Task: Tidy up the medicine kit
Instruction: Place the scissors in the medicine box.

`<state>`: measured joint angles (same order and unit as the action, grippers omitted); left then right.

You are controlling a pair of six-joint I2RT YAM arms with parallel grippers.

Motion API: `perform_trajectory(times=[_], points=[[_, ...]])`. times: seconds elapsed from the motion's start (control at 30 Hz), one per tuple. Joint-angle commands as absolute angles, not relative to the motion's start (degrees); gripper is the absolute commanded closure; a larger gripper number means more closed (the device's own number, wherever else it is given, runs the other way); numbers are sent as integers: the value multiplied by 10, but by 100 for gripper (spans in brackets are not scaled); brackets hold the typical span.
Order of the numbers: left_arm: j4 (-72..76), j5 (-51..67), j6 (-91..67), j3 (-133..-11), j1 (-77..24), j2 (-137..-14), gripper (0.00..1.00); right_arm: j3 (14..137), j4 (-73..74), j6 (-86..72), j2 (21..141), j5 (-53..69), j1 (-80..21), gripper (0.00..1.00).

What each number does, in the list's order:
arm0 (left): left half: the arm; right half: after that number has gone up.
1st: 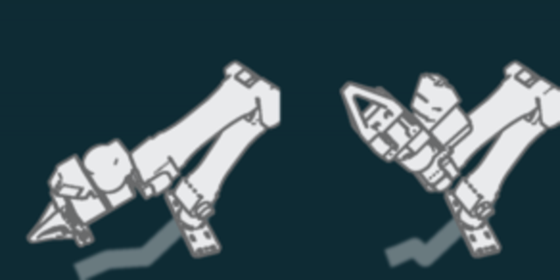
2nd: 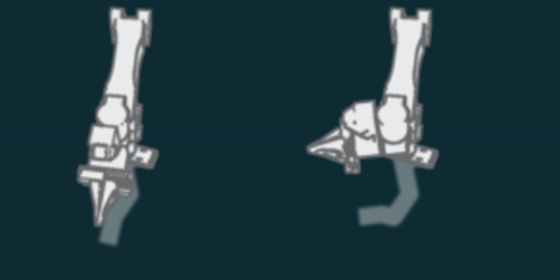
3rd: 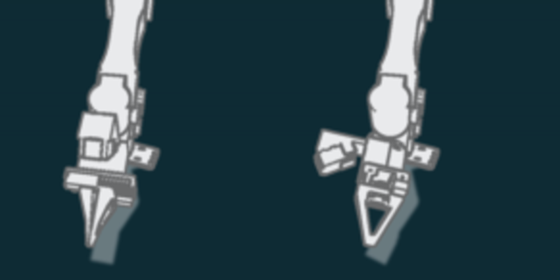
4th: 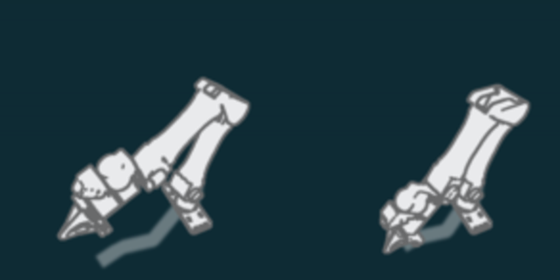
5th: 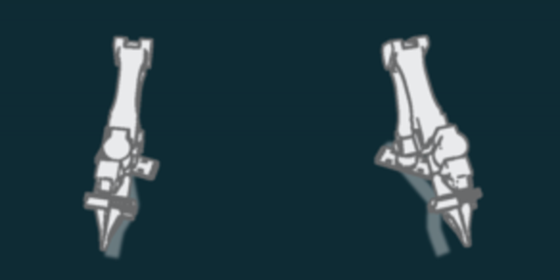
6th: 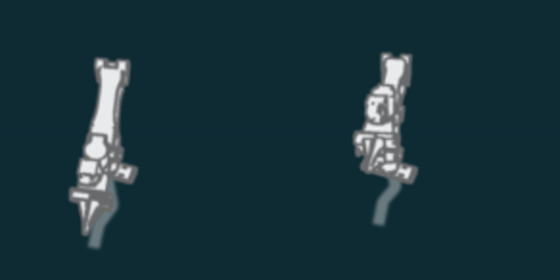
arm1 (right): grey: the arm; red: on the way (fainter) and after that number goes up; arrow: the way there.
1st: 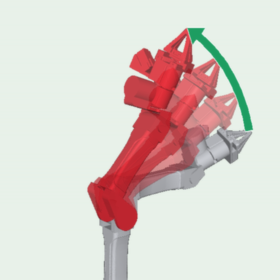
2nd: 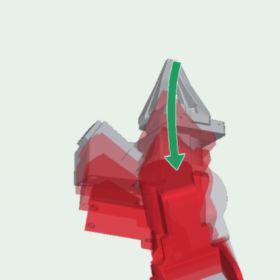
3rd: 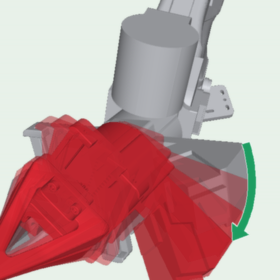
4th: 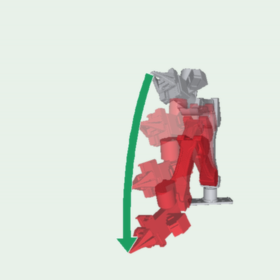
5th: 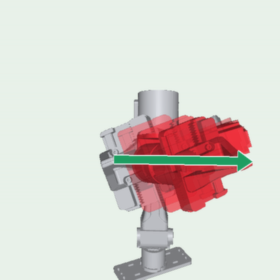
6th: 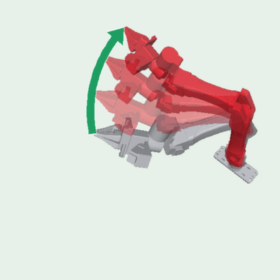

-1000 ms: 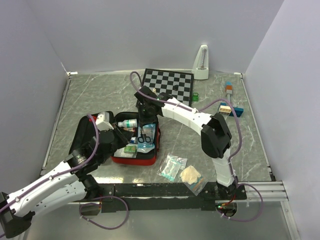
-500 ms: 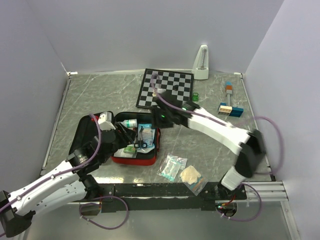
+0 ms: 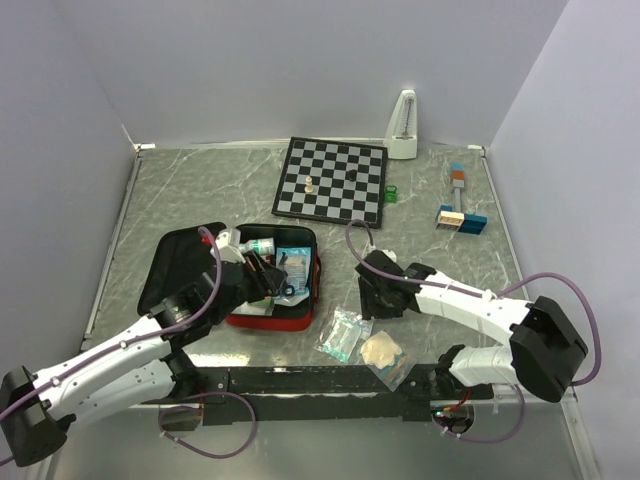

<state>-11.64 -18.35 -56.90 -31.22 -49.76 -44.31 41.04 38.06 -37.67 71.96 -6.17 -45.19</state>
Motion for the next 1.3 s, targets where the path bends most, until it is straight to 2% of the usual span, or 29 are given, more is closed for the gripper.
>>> perform_trajectory(times=[0.0, 0.13, 0.27, 0.37, 0.4, 0.43, 0.5, 0.53, 0.57, 0.73, 1.03, 1.27], points=[[-80, -160, -584, -301, -500, -451, 47, 399, 302, -383, 692, -39, -450, 45], [-99, -169, -586, -307, -500, -455, 47, 401, 299, -382, 695, -47, -451, 46], [-159, -218, -604, -323, -499, -443, 48, 396, 270, -363, 643, -47, -453, 46], [-208, -262, -613, -335, -497, -418, 47, 444, 269, -338, 645, -39, -451, 43], [-229, -279, -622, -341, -493, -404, 37, 465, 275, -331, 659, -37, -452, 41], [-253, -298, -636, -349, -491, -391, 26, 486, 273, -322, 672, -30, -451, 35], [-310, -336, -675, -357, -490, -361, 4, 520, 262, -316, 702, -19, -451, 14], [-325, -353, -690, -357, -490, -339, 1, 539, 255, -313, 718, -19, -448, 7], [-328, -361, -698, -352, -490, -314, 4, 558, 251, -311, 744, -19, -445, 5], [-264, -295, -636, -316, -489, -215, 1, 632, 314, -307, 795, -75, -439, 7], [-278, -280, -623, -309, -490, -243, 1, 416, 347, -374, 690, -59, -462, 10], [-312, -280, -655, -319, -489, -287, 2, 436, 317, -391, 660, -67, -485, 7]])
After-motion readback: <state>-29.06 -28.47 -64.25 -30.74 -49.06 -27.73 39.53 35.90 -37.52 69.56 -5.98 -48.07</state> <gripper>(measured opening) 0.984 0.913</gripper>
